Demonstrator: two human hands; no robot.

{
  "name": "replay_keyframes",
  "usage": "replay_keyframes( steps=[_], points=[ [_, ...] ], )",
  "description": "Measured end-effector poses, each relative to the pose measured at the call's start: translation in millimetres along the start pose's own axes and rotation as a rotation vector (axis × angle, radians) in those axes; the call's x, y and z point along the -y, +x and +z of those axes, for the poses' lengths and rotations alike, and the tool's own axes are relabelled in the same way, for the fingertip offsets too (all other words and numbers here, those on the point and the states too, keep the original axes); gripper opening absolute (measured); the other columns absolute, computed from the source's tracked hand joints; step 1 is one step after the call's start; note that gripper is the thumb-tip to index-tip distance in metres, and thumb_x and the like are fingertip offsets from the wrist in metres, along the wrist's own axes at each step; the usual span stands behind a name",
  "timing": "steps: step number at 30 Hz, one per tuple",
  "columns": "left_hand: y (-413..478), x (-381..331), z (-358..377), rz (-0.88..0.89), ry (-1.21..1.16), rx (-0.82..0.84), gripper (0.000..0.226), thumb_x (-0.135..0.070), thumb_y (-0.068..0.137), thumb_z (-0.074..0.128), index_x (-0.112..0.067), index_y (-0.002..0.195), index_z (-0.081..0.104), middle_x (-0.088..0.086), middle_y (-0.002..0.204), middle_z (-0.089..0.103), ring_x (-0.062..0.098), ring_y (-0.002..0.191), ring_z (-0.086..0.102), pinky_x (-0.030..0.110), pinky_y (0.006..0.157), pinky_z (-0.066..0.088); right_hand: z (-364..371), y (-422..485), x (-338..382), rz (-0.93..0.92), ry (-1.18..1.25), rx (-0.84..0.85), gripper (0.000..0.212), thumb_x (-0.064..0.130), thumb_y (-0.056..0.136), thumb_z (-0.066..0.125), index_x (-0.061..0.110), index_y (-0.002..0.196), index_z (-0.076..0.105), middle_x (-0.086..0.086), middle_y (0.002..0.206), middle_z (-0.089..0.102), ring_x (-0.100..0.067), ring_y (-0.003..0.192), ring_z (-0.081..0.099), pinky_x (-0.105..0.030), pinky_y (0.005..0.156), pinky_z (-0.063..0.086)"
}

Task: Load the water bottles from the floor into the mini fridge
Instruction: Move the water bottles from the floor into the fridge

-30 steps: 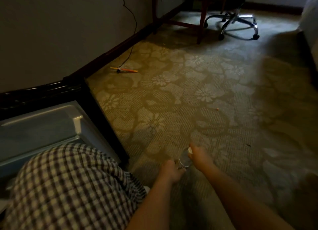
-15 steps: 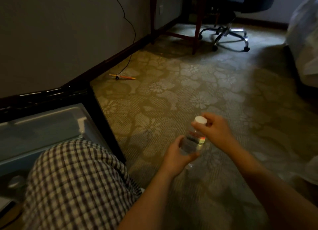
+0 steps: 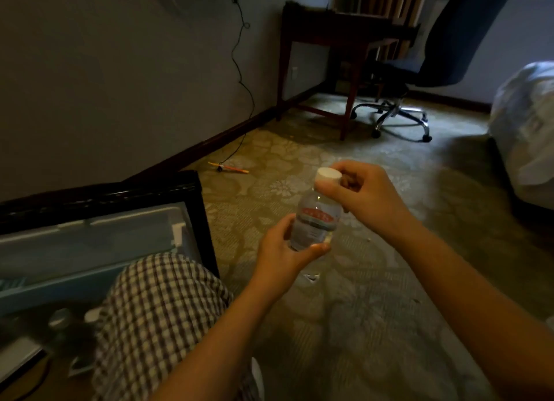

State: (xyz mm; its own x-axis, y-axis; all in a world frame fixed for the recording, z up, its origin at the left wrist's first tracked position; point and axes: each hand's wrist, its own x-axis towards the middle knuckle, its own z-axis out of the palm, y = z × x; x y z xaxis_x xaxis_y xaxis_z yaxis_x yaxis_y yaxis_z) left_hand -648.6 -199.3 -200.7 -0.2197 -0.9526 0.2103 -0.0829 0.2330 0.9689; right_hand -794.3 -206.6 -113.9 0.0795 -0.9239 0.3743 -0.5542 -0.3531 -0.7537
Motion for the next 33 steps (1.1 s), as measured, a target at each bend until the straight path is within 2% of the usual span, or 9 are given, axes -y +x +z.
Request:
replay_keyframes(
  steps=[4, 7, 10, 18, 22, 25, 28, 31, 33],
  points=[
    [-2.7, -33.4, -39.3, 0.044, -0.016, -0.031, 0.044, -0.012, 0.072, 0.076, -0.016, 0.111, 0.058, -0.006, 0.097, 0.066, -0.011, 0.080, 0.063, 0.006, 0.063, 0.049, 12.3, 18.0, 44.4, -0.110, -0.058, 0.034, 0.018, 0.034, 0.084, 0.063, 0.023, 0.098, 0.060, 0.007, 0.076, 0.059, -0.007, 0.065, 0.055, -0.012, 0.055, 0.045],
    [-9.1, -51.5, -68.5, 0.081, -0.018, -0.140, 0.036, -0.015, 0.072, 0.075, -0.029, 0.100, 0.057, -0.013, 0.093, 0.065, -0.015, 0.077, 0.062, 0.005, 0.064, 0.049, 32.2, 31.3, 77.5, -0.181, -0.049, 0.024, 0.024, 0.038, 0.082, 0.063, 0.021, 0.099, 0.059, 0.002, 0.078, 0.060, -0.014, 0.069, 0.056, -0.024, 0.062, 0.047],
    [-18.7, -64.0, -94.6, 0.094, -0.022, -0.219, 0.033, -0.020, 0.073, 0.075, -0.037, 0.094, 0.055, -0.017, 0.092, 0.065, -0.011, 0.081, 0.063, 0.008, 0.066, 0.051, 57.3, 40.9, 105.6, -0.236, 0.003, 0.008, 0.028, 0.040, 0.081, 0.062, 0.016, 0.096, 0.061, -0.005, 0.072, 0.056, -0.011, 0.063, 0.049, -0.025, 0.062, 0.045],
    [-52.5, -69.0, -182.3, 0.085, 0.014, -0.355, 0.027, -0.017, 0.075, 0.073, -0.029, 0.092, 0.056, -0.017, 0.087, 0.063, -0.017, 0.072, 0.060, 0.001, 0.059, 0.046, 133.9, 55.9, 166.3, -0.335, 0.107, 0.114, 0.028, 0.037, 0.082, 0.064, 0.012, 0.095, 0.062, -0.002, 0.066, 0.050, -0.010, 0.059, 0.045, -0.030, 0.061, 0.047],
    [-72.4, -46.2, -217.1, 0.008, 0.014, -0.390, 0.029, -0.015, 0.074, 0.074, -0.027, 0.094, 0.058, -0.012, 0.091, 0.066, -0.011, 0.076, 0.064, 0.005, 0.063, 0.050, 178.6, 55.0, 171.0, -0.309, 0.079, 0.224, 0.030, 0.039, 0.081, 0.065, 0.011, 0.092, 0.061, -0.003, 0.066, 0.050, -0.011, 0.060, 0.045, -0.032, 0.059, 0.044],
    [-85.8, -23.3, -233.2, -0.063, -0.010, -0.396, 0.030, -0.011, 0.073, 0.074, -0.029, 0.092, 0.059, -0.011, 0.090, 0.068, -0.009, 0.075, 0.066, 0.006, 0.062, 0.051, 208.7, 49.8, 163.5, -0.283, 0.064, 0.298, 0.030, 0.039, 0.079, 0.068, 0.013, 0.090, 0.062, 0.006, 0.062, 0.049, -0.005, 0.055, 0.044, -0.020, 0.054, 0.038],
    [-96.8, 5.2, -240.4, -0.142, 0.030, -0.356, 0.032, -0.011, 0.075, 0.073, -0.027, 0.098, 0.058, -0.012, 0.091, 0.067, -0.008, 0.075, 0.065, 0.006, 0.063, 0.051, 234.7, 41.8, 148.3, -0.255, -0.013, 0.324, 0.027, 0.035, 0.081, 0.068, 0.010, 0.089, 0.062, 0.008, 0.062, 0.047, -0.004, 0.056, 0.044, -0.019, 0.054, 0.035],
    [-102.4, 36.9, -242.1, -0.217, 0.148, -0.311, 0.035, -0.022, 0.076, 0.073, -0.022, 0.108, 0.060, -0.009, 0.096, 0.066, -0.001, 0.086, 0.063, 0.010, 0.069, 0.051, 258.3, 29.4, 124.7, -0.232, -0.109, 0.323, 0.023, 0.036, 0.083, 0.065, 0.015, 0.085, 0.056, 0.009, 0.063, 0.046, -0.006, 0.059, 0.046, -0.024, 0.056, 0.037],
    [-102.2, 59.3, -243.0, -0.274, 0.305, -0.262, 0.034, -0.033, 0.075, 0.072, -0.024, 0.106, 0.062, -0.008, 0.093, 0.065, 0.006, 0.088, 0.061, 0.017, 0.072, 0.048, 272.8, 20.7, 106.3, -0.234, -0.188, 0.335, 0.023, 0.036, 0.083, 0.064, 0.016, 0.085, 0.054, 0.008, 0.065, 0.048, -0.012, 0.064, 0.050, -0.028, 0.058, 0.038]
  ],
)
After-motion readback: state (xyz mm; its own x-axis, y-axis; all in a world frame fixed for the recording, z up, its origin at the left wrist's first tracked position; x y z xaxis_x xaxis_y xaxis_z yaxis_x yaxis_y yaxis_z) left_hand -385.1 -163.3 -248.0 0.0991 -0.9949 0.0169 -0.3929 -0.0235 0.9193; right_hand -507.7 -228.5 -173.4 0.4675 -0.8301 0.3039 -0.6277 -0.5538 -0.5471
